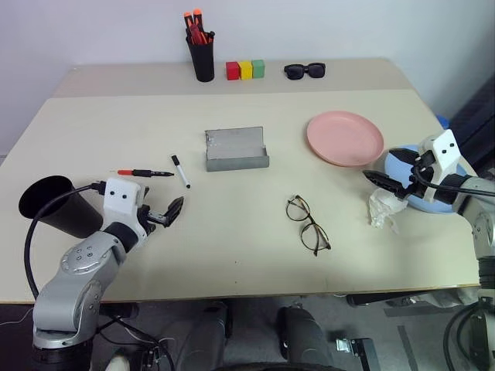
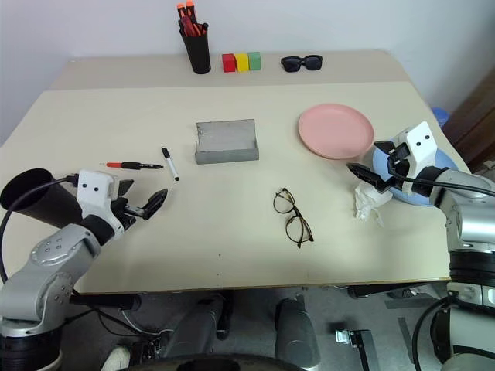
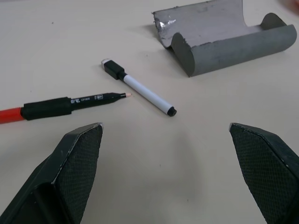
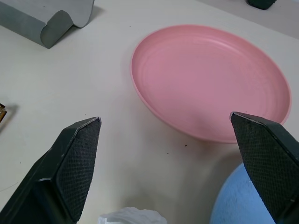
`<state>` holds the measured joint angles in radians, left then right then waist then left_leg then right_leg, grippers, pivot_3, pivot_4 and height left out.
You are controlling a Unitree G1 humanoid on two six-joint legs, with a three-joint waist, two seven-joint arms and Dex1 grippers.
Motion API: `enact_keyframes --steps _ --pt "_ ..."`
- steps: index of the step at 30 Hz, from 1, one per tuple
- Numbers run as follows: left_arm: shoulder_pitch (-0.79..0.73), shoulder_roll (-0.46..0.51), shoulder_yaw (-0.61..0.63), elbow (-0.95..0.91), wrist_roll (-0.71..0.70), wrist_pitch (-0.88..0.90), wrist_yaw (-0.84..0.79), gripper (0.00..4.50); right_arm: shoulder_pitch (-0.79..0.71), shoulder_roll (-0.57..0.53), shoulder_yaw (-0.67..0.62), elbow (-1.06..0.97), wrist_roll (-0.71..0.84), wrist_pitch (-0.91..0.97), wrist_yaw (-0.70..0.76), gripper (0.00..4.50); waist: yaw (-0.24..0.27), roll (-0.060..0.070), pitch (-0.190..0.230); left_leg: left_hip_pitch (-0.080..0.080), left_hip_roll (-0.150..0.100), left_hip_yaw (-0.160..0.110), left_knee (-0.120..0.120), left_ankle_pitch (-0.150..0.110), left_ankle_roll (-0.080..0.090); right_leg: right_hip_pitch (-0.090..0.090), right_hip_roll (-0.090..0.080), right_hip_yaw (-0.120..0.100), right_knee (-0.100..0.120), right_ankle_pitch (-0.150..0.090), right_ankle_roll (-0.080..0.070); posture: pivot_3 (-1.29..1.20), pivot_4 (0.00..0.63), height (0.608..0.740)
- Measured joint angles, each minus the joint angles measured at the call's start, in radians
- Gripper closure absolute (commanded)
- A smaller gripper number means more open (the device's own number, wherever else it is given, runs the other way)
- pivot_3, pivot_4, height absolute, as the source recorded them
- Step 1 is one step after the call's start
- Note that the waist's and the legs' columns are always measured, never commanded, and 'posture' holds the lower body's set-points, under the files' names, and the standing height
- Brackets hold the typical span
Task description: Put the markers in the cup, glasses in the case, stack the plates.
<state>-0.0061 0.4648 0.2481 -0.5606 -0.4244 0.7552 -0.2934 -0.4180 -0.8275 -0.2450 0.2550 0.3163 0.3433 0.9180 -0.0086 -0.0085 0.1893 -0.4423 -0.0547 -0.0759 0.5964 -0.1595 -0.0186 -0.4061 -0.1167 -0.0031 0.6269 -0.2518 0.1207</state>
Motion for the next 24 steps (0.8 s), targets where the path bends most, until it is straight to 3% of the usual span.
enact_keyframes --steps 16,24 --pt "-0.002 -0.005 0.003 0.001 0.0 0.0 0.007 0.04 -0.006 0.058 0.053 -0.071 0.002 0.005 -0.039 0.0 -0.001 0.0 0.0 0.0 0.0 0.0 0.0 0.0 0.0 0.0 0.0 0.0 0.0 0.0 0.0 0.0 0.15 0.74" --pt "-0.142 -0.066 -0.023 0.058 0.019 0.07 0.107 0.04 -0.05 0.122 0.132 -0.177 0.0 0.035 -0.082 0.0 0.006 0.0 0.0 0.0 -0.001 -0.001 0.002 0.0 0.0 0.0 0.0 0.0 0.002 0.001 0.001 0.0 0.15 0.74"
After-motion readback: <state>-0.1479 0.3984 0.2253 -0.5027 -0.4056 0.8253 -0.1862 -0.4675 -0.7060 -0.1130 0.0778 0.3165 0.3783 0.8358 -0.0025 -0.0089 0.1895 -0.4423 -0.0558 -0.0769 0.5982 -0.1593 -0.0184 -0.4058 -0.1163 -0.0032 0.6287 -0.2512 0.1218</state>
